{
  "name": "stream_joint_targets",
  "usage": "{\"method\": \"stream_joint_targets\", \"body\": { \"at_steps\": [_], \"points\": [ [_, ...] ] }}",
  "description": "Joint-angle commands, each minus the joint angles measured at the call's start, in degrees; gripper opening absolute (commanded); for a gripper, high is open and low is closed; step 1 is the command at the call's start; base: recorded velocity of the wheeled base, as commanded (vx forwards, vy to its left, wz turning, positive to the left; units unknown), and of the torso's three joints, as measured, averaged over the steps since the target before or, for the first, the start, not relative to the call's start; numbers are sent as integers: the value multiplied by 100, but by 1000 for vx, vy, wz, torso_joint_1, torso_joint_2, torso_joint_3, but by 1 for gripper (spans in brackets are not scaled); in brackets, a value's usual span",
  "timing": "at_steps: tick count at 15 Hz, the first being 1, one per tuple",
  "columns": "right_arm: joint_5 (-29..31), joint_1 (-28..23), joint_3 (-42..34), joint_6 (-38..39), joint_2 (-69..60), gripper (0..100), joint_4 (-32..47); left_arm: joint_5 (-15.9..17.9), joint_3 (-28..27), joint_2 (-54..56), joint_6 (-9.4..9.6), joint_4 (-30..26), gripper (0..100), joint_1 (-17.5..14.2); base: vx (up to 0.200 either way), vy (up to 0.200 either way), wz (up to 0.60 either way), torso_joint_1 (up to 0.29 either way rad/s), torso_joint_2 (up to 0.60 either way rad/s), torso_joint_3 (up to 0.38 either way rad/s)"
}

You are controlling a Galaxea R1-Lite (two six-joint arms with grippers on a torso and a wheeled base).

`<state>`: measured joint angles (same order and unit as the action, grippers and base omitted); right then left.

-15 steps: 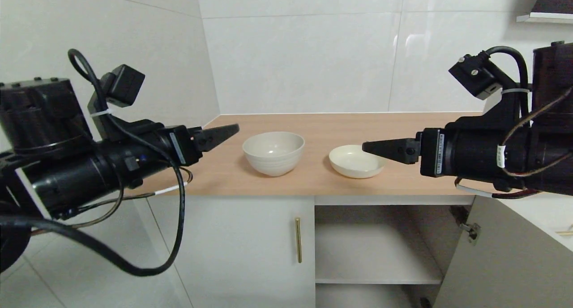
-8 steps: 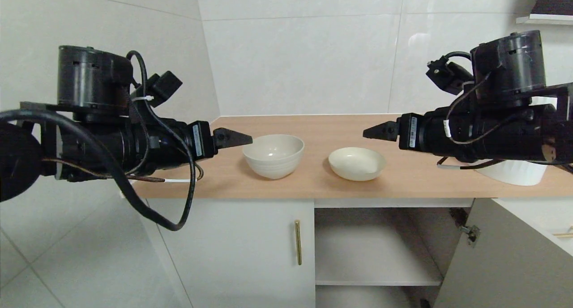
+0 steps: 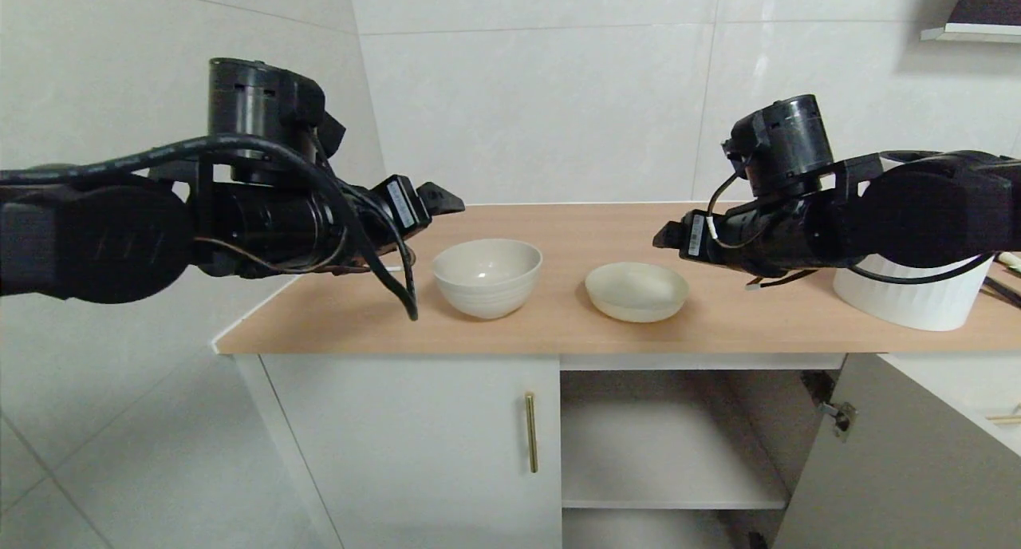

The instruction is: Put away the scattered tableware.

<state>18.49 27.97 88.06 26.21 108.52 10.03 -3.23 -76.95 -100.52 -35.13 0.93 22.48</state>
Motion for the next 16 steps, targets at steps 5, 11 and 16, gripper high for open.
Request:
{"method": "stream_joint_targets", "body": {
  "at_steps": [5,11,16],
  "points": [
    [-4,-10,-9,16,46,100,-1,-345,-286,-960,-11,-40,100,11,0,0,0,0,0,0],
    [-4,-2,-26,16,2,100,7,-354,-277,-1004,-2,-145,0,11,0,0,0,0,0,0],
    [-12,-2,-35,25,-112,100,16,-345,-286,-899,-20,-189,0,11,0,0,0,0,0,0]
  ]
}}
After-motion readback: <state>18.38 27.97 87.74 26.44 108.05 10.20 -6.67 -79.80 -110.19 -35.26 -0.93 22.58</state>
